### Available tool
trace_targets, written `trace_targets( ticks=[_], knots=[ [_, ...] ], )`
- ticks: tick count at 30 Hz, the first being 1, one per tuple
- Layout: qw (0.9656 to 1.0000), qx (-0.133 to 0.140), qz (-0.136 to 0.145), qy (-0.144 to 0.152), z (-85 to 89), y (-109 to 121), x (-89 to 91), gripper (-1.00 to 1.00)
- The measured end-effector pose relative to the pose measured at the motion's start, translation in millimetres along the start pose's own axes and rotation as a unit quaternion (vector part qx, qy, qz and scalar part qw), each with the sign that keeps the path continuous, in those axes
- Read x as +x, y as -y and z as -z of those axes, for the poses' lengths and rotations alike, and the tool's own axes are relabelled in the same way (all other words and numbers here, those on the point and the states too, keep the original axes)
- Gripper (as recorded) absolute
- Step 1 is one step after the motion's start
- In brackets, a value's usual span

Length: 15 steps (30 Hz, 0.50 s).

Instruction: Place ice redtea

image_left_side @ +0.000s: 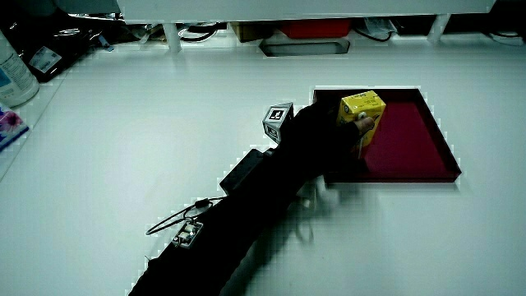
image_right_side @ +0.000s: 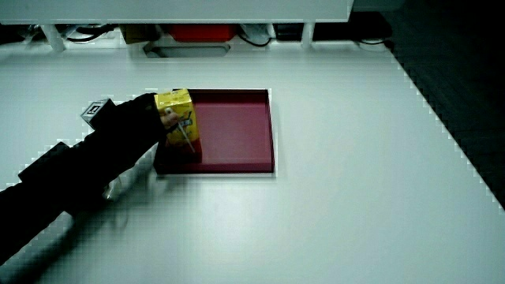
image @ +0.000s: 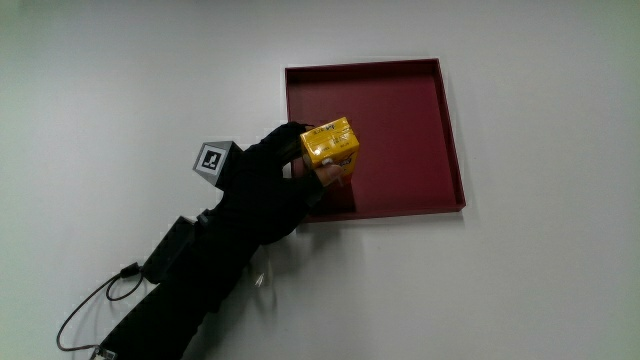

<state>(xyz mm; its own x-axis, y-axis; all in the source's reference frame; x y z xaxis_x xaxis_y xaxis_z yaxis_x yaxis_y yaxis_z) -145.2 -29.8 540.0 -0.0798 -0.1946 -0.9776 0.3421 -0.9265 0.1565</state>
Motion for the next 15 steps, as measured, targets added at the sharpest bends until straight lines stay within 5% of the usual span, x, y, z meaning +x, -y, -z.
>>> trace_targets(
  ticks=[15],
  knots=[
    [0.9999,0.01,-0.009,0.003,-0.9,3.3,-1.3,-0.33]
  ],
)
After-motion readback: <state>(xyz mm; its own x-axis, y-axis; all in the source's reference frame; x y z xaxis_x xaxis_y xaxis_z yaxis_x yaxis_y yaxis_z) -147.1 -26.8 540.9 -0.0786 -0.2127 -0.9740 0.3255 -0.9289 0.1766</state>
